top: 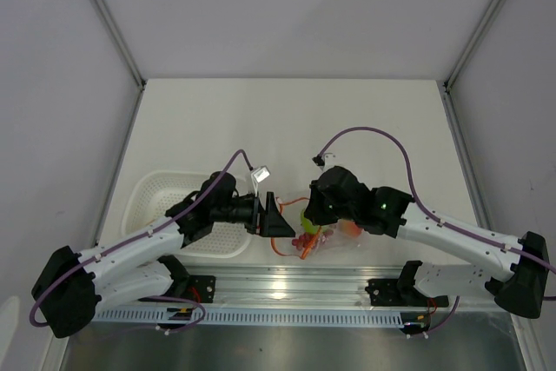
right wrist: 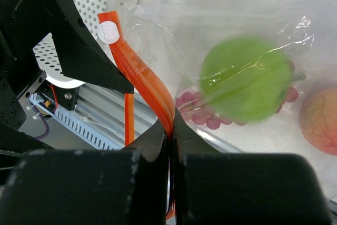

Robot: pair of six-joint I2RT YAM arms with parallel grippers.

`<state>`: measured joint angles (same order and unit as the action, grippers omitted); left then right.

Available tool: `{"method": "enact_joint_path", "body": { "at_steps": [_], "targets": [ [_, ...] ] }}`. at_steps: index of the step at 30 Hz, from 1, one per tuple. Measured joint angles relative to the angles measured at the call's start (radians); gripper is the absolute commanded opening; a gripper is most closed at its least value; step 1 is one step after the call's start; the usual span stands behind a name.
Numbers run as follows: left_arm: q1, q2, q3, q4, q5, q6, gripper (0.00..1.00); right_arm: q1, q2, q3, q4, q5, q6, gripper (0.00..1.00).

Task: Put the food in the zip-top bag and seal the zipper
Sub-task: Place the fake fruit in the zipper food storage bag, then pick up the fake fruit from the bin.

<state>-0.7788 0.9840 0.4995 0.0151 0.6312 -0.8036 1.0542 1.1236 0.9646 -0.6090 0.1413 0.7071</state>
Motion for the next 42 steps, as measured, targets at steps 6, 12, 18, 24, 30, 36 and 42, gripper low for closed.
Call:
{"method": "enact_joint_path", "body": {
  "at_steps": [6,12,18,24,30,36,42],
  "targets": [
    [0.0,-0.001,0.0,-0.003,-0.001,0.0,1.0,-0.001,-0.002,-0.002,0.0,0.0,0.0,0.0],
    [-0.002,-0.053,0.015,-0.081,-0.041,0.023,0.99,-0.002,-0.008,-0.002,-0.002,0.0,0.0,0.0],
    [0.004,-0.169,0.153,-0.324,-0.263,0.079,0.99,-0.003,-0.019,-0.016,-0.001,0.0,0.0,0.0],
    [0.115,-0.18,0.296,-0.608,-0.537,0.074,1.0,-0.003,-0.019,-0.018,-0.001,0.0,0.0,0.0],
    [0.308,-0.1,0.322,-0.866,-0.729,0.018,1.0,-0.005,-0.019,-0.019,-0.001,0.0,0.0,0.0],
    [0.397,-0.084,0.324,-1.069,-0.886,-0.117,1.0,-0.005,-0.022,-0.028,0.0,0.0,0.0,0.0],
    [0.445,-0.216,0.324,-1.177,-1.008,-0.254,1.0,-0.005,-0.027,-0.029,-0.002,0.0,0.0,0.0]
  ]
}}
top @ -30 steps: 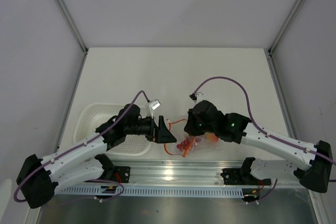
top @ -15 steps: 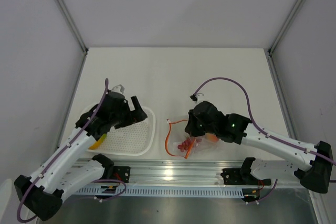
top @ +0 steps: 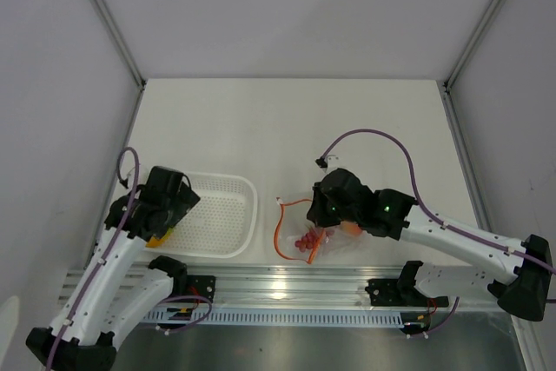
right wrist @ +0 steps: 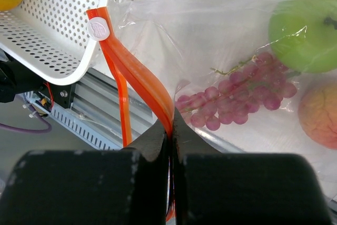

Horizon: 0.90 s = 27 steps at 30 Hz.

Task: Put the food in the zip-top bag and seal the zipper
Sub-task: Pick up the fake fruit from the bin.

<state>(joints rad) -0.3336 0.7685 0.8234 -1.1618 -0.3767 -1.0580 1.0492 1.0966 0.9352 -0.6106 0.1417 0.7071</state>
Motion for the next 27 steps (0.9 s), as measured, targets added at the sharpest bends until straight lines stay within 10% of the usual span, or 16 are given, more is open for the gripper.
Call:
{"method": "enact_joint_path", "body": {
  "at_steps": [27],
  "targets": [
    [0.412,0.142,-0.031,0.007,-0.008,0.02,0.99,-0.004,-0.007,-0.005,0.0,0.0,0.0,0.0]
  ]
}}
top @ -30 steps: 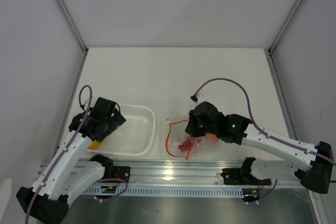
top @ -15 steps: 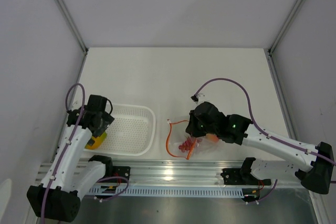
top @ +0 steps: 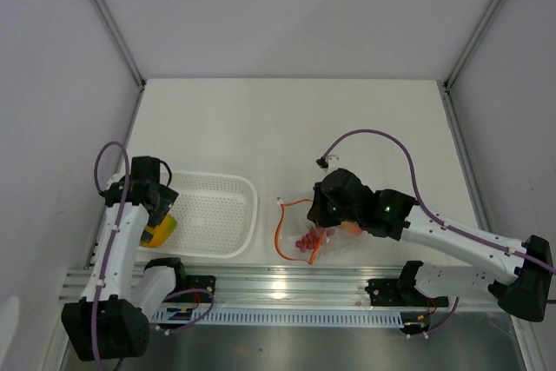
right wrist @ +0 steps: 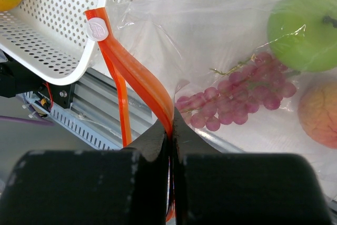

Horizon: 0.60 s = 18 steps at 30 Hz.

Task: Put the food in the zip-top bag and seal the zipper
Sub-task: Pick up the fake fruit from the bin.

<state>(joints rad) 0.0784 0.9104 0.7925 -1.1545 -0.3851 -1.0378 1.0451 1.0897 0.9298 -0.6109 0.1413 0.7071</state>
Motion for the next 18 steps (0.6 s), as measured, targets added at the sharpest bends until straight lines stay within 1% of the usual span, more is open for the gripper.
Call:
{"method": "enact_joint_path", "body": {
  "at_steps": [10,18],
  "targets": [
    [0.085,0.047,-0.056,0.048,0.037,-0.008,0.99,-0.001,0.0,0.0,0.0,0.0,0.0,0.0],
    [0.187,0.076,-0.093,0.084,0.063,-0.009,0.95,-0.007,-0.002,-0.015,0.0,0.0,0.0,0.0]
  ]
}}
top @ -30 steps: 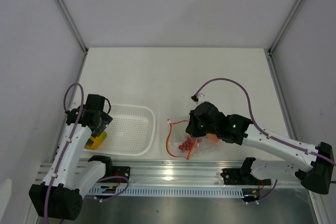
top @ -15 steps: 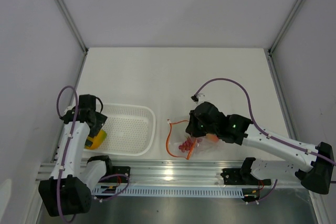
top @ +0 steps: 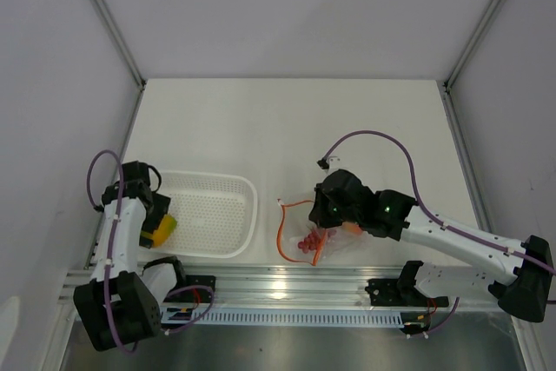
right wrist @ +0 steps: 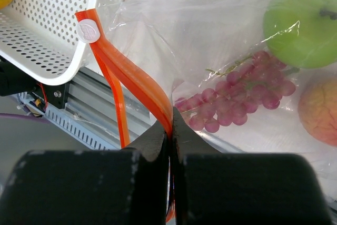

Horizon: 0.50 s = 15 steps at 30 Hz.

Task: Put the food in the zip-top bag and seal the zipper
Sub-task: Pick up the fake fruit from the bin.

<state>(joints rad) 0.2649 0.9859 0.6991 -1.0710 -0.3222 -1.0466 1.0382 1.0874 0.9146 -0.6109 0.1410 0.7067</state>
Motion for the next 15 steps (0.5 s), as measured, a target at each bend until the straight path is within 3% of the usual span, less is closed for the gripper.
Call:
{"method": "enact_joint_path", "body": {
  "at_steps": [15],
  "targets": [
    [0.128,0.126,-0.066,0.124,0.09,0.01,0.93,-0.018,-0.002,-0.004,-0.001,-0.006,-0.001,0.0]
  ]
}}
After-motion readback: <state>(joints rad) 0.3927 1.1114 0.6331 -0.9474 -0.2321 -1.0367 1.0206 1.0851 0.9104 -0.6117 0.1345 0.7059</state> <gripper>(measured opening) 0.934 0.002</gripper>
